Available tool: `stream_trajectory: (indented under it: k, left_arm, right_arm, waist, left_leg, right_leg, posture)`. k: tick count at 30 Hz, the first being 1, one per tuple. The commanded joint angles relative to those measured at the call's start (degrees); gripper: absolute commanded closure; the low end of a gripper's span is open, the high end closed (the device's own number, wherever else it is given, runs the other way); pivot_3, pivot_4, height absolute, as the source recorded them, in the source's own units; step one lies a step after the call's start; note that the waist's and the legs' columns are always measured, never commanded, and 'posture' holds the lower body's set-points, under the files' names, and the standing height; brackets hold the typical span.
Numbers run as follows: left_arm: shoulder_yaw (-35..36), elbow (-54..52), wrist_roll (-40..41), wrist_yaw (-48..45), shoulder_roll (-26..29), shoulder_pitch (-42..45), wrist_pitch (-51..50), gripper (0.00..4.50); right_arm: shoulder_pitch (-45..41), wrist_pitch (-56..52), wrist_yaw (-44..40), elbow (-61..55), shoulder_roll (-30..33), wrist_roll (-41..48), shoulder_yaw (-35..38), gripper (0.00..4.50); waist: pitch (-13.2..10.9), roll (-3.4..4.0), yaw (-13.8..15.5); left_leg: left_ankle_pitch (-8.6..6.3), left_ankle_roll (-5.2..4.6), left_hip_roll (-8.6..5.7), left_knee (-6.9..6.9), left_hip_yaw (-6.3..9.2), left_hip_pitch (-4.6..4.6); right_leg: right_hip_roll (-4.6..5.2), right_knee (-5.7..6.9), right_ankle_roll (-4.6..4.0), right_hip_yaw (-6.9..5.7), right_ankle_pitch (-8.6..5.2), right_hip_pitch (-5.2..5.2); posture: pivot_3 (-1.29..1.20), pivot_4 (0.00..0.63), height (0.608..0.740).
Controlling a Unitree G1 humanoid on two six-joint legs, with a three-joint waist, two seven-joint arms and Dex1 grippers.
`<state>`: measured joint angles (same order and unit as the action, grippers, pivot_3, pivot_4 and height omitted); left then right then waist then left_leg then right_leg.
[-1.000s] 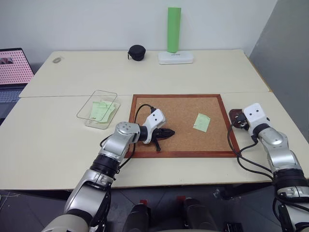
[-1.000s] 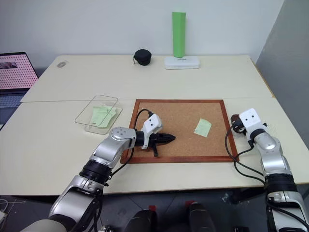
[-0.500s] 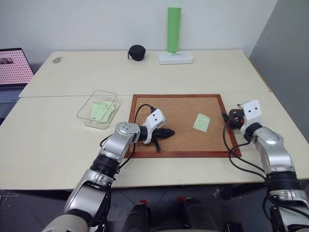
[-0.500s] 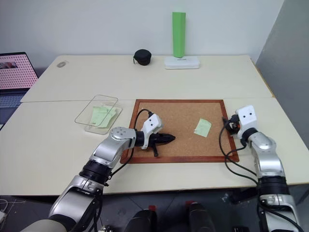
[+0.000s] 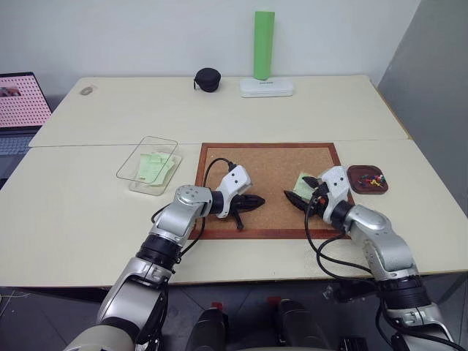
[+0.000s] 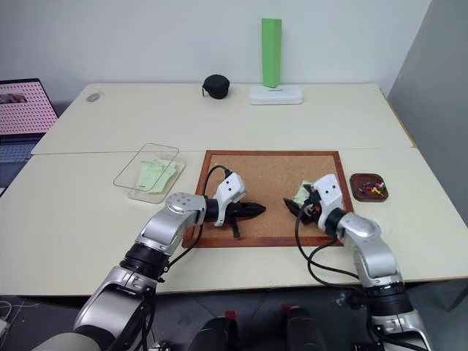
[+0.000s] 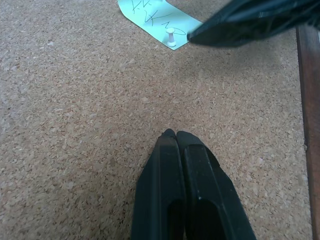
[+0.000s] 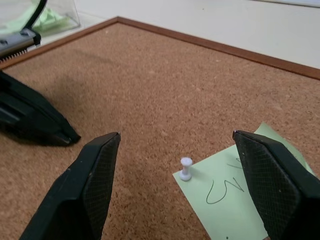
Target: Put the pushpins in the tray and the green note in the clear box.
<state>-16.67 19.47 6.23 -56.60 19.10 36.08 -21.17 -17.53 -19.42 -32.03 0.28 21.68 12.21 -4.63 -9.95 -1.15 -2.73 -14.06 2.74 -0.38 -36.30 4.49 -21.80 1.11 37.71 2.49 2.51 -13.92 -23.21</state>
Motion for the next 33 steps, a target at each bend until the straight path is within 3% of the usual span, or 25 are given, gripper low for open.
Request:
stream_trajectory:
  k: [1, 5, 22, 33]
  left_arm:
    - [-1.8, 0.5, -1.5, -0.2, 0.7, -1.9, -2.1, 4.5]
    - [-1.6, 0.2, -1.4, -0.2, 0.9, -2.0, -2.3, 4.5]
    - [-1.8, -0.6, -1.3, -0.1, 0.8, -2.5, -2.7, 4.5]
    - [-2.6, -1.5, -1.5, 0.0, 0.7, -3.1, -2.7, 4.5]
  right_arm:
    - [-2.6, 1.6, 1.2, 2.1, -1.3, -2.0, -0.8, 0.68]
    - [-3.7, 2.3, 1.6, 4.7, -2.4, -2.9, -0.7, 1.09]
    - [-4.1, 2.3, 0.9, 7.0, -2.8, -2.3, 0.9, 4.34]
    - [-2.3, -0.5, -3.0, -2.4, 0.6, -0.6, 0.4, 4.46]
  waist:
    - [0.0, 0.0, 0.0]
    - [0.0, 0.0, -0.1]
    - [0.0, 0.0, -0.1]
    - [0.0, 0.0, 0.0]
  left_leg:
    - [0.0, 0.0, 0.0, 0.0, 0.0, 0.0]
    - [0.0, 0.0, 0.01, 0.0, 0.0, 0.0]
    - [0.0, 0.0, 0.01, 0.0, 0.0, 0.01]
    - [0.0, 0.0, 0.0, 0.0, 0.01, -0.02]
  right_leg:
    - [0.0, 0.0, 0.0, 0.0, 0.0, 0.0]
    - [-0.01, 0.01, 0.0, 0.0, 0.0, 0.0]
    - [-0.01, 0.01, -0.01, 0.0, 0.0, 0.0]
    - [0.0, 0.01, -0.01, -0.01, 0.0, 0.0]
  posture:
    - [0.0, 0.15, 0.74]
    - [0.0, 0.15, 0.74]
    - [0.0, 0.15, 0.74]
    - [0.0, 0.15, 0.74]
